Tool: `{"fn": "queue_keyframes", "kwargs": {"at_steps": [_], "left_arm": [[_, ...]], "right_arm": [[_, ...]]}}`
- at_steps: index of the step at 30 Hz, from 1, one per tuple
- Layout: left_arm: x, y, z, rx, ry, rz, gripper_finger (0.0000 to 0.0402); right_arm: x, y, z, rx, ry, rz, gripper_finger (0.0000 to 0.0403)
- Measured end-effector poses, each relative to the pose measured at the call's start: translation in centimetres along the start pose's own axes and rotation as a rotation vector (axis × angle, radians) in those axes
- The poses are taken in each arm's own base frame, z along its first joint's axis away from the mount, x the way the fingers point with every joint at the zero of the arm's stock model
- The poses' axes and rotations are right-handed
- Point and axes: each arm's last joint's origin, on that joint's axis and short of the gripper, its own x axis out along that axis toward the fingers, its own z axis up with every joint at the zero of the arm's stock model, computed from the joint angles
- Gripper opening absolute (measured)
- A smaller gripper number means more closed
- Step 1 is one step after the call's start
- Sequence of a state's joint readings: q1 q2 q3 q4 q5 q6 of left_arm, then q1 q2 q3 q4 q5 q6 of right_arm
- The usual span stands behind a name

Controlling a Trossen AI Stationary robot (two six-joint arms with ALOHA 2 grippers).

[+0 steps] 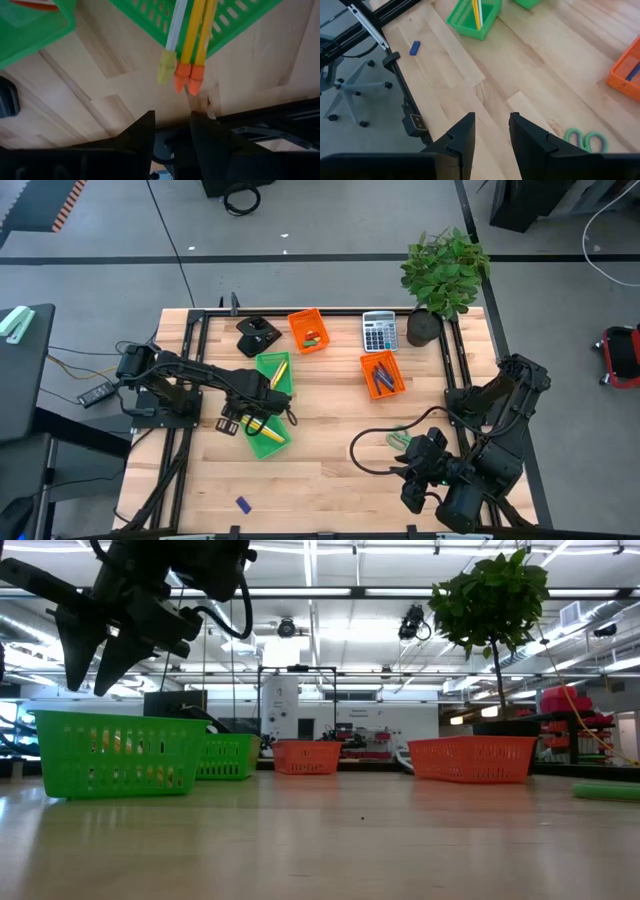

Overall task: Sort crayons/erasers/pens/pencils in bins
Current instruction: Put the blue eraser into the top orange bin

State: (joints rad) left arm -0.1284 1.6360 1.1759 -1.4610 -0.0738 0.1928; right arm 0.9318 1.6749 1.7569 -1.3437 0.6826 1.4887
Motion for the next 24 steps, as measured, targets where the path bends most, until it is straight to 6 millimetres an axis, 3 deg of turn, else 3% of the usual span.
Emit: {"fn": "queue_keyframes", "kwargs": {"at_steps": [8,15,18,24], "left_arm": [[0.0,-0.2,-0.8,-0.102,0.083,-0.012,0.0151],[-1.8,-1.0,-3.1,-0.318,-0.006,-0.074,0.0149],[-3.1,-1.6,-4.8,-0.482,-0.098,-0.077,0.0138],[-5.4,-4.2,-7.5,-0.977,-0.373,-0.200,0.0116]], "right_arm": [[0.6,-0.2,0.9,-0.120,-0.031,-0.024,0.0127],[1.2,-1.1,4.4,-0.232,-0.105,-0.075,0.0127],[1.5,-1.7,6.2,-0.243,-0.170,-0.119,0.0127],[2.6,-2.8,9.3,-0.278,-0.207,-0.194,0.0127]]}}
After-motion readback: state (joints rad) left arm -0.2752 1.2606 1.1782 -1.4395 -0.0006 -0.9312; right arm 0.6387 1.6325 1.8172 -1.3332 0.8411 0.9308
